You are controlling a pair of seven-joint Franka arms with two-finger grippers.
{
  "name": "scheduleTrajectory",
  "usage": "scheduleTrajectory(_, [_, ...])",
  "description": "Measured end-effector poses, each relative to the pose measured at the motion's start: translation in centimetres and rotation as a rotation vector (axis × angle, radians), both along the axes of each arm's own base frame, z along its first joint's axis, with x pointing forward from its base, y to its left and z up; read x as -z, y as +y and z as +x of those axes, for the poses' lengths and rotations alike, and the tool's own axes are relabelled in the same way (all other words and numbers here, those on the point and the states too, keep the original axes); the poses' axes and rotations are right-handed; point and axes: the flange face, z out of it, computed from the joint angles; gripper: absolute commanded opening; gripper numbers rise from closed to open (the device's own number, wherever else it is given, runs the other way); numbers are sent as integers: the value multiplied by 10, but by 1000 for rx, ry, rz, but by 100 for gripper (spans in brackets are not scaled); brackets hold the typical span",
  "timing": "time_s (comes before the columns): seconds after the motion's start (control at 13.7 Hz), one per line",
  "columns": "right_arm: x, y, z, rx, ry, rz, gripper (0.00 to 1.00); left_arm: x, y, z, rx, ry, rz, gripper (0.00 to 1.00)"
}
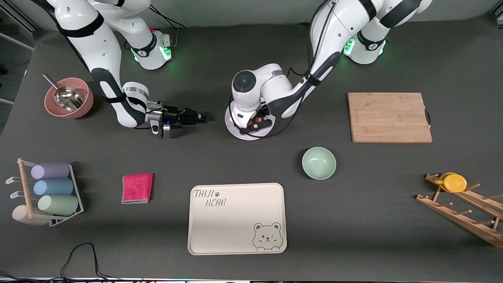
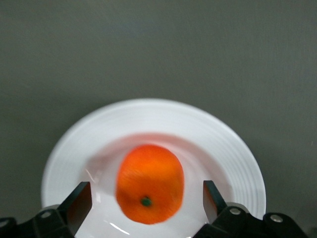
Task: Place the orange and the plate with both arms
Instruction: 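Withdraw the left gripper while the right gripper holds the plate rim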
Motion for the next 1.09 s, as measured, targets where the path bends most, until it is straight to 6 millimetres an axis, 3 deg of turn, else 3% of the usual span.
scheduleTrajectory(0.22, [1, 5, 5, -11, -7, 2, 35, -76, 59, 59, -21, -59, 38, 100])
scheduleTrajectory(0.44, [2, 11, 11, -7, -14, 9, 35, -146, 144, 118, -38, -58, 82, 100])
scheduleTrajectory(0.66, [1, 40, 15, 29, -17, 53, 35, -191, 237, 162, 6, 8, 137, 100])
scheduleTrajectory(0.88, [2, 71, 15, 10, -21, 71, 35, -227, 345, 183, 83, 102, 120, 100])
scheduleTrajectory(1.09, [6, 81, 19, -7, -26, 73, 35, -258, 441, 184, 154, 160, 99, 100])
